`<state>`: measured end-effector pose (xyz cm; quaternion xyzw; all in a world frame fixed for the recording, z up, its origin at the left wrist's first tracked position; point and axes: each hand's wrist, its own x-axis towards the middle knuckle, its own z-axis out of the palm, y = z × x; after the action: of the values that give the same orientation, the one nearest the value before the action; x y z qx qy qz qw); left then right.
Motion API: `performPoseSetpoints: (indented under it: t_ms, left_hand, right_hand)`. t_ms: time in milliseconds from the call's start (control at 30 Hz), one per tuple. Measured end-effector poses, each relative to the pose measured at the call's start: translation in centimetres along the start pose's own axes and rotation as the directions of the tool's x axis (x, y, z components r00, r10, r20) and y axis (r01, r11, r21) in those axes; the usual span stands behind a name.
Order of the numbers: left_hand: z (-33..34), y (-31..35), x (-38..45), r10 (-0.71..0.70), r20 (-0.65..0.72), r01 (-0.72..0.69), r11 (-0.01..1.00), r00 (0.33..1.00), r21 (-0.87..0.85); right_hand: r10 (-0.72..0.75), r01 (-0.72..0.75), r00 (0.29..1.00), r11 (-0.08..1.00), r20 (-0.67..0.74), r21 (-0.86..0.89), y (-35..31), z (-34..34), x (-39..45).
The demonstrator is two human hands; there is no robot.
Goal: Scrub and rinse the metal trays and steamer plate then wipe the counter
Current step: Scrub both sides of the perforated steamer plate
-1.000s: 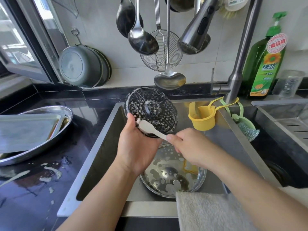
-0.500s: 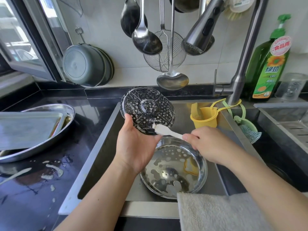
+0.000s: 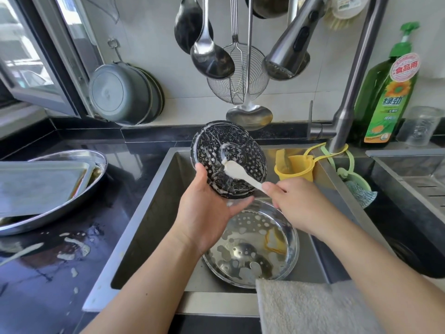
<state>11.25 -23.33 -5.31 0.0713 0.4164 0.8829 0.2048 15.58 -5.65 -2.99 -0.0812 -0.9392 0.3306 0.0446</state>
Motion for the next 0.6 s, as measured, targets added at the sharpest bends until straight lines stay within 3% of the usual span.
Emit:
performPoseSetpoints:
  t_ms: [167, 233, 333, 467, 600]
  left_hand:
    - [0.3, -0.3, 0.1, -0.031, -0.005, 0.031, 0.998, 1.000, 0.045]
    - [0.4, -0.2, -0.2, -0.035, 0.012, 0.035, 0.997, 0.999, 0.074]
    - [-0.2, -1.0, 0.0, 0.061, 0.049, -0.072, 0.964, 0.997, 0.256]
    - [-0.5, -1.3, 0.1, 0.173, -0.071, -0.131, 0.907, 0.982, 0.401]
    - [-0.6, -1.4, 0.2, 0.169, -0.126, -0.093, 0.883, 0.978, 0.459]
  right_hand:
    - [-0.047, 0.047, 0.995, 0.999, 0.086, -0.003, -0.9, 1.8, -0.6]
    - [0.003, -0.003, 0.999, 1.000, 0.033, 0.008, -0.6, 1.2, -0.1]
    - [0.020, -0.019, 1.000, 0.999, -0.012, 0.035, -0.2, 0.5, 0.2]
    - [-0.045, 0.046, 0.999, 0.999, 0.030, -0.024, -0.6, 1.7, -0.4]
    - [0.090, -0.091, 0.993, 0.996, -0.080, -0.005, 1.0, -0.3, 1.3]
